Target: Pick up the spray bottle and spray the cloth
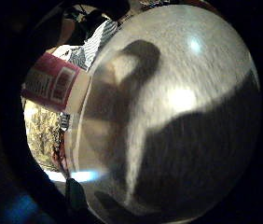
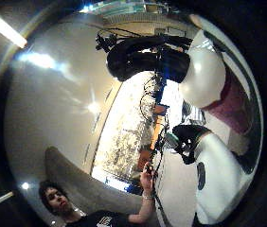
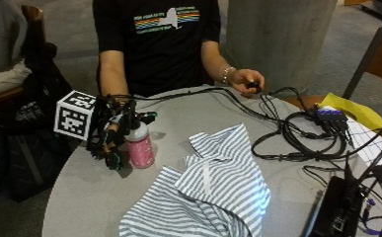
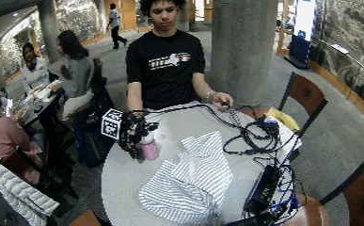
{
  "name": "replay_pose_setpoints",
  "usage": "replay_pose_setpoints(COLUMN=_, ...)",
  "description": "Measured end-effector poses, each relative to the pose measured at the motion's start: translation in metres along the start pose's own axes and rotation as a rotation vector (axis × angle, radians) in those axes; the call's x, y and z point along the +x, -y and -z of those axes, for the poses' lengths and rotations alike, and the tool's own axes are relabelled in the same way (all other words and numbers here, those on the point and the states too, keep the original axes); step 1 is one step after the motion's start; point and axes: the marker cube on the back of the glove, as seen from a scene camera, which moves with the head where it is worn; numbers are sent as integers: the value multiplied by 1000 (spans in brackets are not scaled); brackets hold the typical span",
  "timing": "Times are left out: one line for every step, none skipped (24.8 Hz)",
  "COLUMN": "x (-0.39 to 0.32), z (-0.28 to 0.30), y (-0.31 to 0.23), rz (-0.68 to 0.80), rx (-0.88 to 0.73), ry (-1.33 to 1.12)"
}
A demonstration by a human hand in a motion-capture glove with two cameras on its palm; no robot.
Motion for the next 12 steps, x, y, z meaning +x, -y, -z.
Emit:
replay_pose_setpoints(x=1, z=-2, y=3, rz=-3, rx=-4, ry=1)
replay_pose_setpoints(x=2, z=-4, y=6, rz=-6, rx=-10, ry=3)
replay_pose_setpoints(x=3, z=-6, y=9, rz=-8, rx=-16, ry=6)
replay_pose_setpoints(x=3, z=-8, y=11, rz=-8, rx=-21, ry=9)
replay_pose_setpoints(x=3, z=-10, y=13, rz=-8, rx=-25, ry=11)
replay_pose_setpoints(x=3, z=-11, y=15, rz=-7, rx=-28, ry=11)
replay_pose_setpoints(x=2, z=-13, y=17, rz=-6, rx=-31, ry=9)
replay_pose_setpoints(x=2, z=-14, y=18, rz=-5, rx=-33, ry=5)
replay_pose_setpoints(x=2, z=-15, y=20, rz=-2, rx=-35, ry=0)
replay_pose_setpoints(x=3, z=-16, y=22, rz=0, rx=-36, ry=-6)
replay_pose_setpoints(x=3, z=-17, y=24, rz=2, rx=-38, ry=-10)
replay_pose_setpoints(x=3, z=-18, y=26, rz=2, rx=-40, ry=-15)
